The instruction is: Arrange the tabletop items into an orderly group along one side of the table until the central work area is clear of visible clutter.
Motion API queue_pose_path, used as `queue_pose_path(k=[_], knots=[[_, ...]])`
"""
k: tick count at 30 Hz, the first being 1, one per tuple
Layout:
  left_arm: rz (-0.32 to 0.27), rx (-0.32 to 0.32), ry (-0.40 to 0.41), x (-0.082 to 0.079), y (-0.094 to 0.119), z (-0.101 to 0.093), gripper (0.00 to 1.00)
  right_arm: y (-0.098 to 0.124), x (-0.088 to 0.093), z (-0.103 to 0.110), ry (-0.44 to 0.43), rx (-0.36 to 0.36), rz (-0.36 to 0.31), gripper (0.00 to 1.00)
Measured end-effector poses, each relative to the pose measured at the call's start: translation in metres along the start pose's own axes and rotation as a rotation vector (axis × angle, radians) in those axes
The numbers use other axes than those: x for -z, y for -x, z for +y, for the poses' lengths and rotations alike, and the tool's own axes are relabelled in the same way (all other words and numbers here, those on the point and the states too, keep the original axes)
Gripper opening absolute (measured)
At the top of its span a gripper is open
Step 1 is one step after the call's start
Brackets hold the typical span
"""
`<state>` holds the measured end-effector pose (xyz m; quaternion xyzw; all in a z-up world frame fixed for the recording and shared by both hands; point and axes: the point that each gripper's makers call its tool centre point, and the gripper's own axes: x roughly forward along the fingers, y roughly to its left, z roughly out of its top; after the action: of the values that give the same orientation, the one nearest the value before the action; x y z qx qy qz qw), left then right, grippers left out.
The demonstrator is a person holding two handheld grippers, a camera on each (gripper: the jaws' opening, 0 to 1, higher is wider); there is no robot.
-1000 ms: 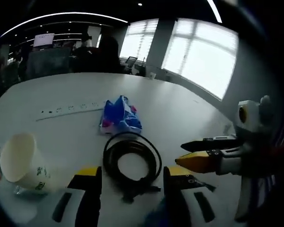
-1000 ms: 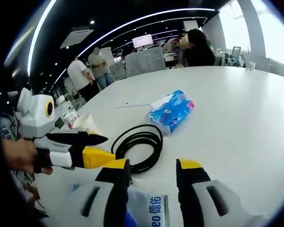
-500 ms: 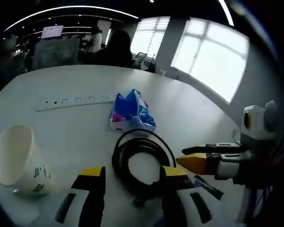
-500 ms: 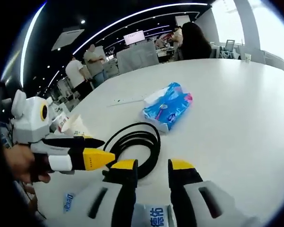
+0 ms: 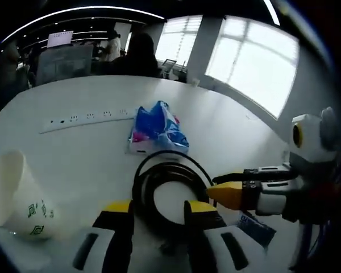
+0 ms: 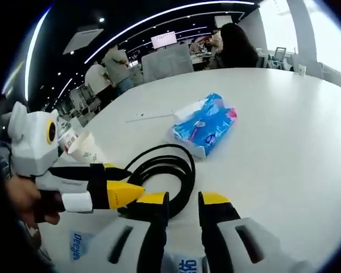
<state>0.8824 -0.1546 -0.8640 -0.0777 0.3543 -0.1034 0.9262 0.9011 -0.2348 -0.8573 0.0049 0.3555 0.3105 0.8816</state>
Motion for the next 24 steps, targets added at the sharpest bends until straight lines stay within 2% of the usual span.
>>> queue_pose_path(k=[3, 9, 11, 12, 20, 24], knots=[[0.003, -0.004, -0.011, 0.002, -0.004, 0.001, 0.31, -0.005, 0.006, -0.001, 0.001, 0.004, 0.018, 0.14], [-0.001, -0.031, -0.002, 0.002, -0.008, 0.009, 0.22, -0.009, 0.004, 0.001, -0.011, 0.0, 0.022, 0.1], [-0.001, -0.063, 0.006, 0.002, -0.007, 0.016, 0.17, -0.01, 0.006, 0.001, -0.054, -0.007, 0.028, 0.08], [-0.002, -0.048, 0.027, 0.002, -0.007, 0.014, 0.16, -0.01, 0.006, 0.002, -0.066, -0.009, 0.027, 0.08], [-0.018, -0.051, 0.101, -0.002, -0.002, 0.017, 0.08, -0.006, 0.007, 0.001, -0.115, -0.022, 0.035, 0.05], [-0.032, -0.049, 0.104, -0.007, 0.001, 0.014, 0.04, -0.004, 0.006, -0.001, -0.142, -0.023, 0.032, 0.03]])
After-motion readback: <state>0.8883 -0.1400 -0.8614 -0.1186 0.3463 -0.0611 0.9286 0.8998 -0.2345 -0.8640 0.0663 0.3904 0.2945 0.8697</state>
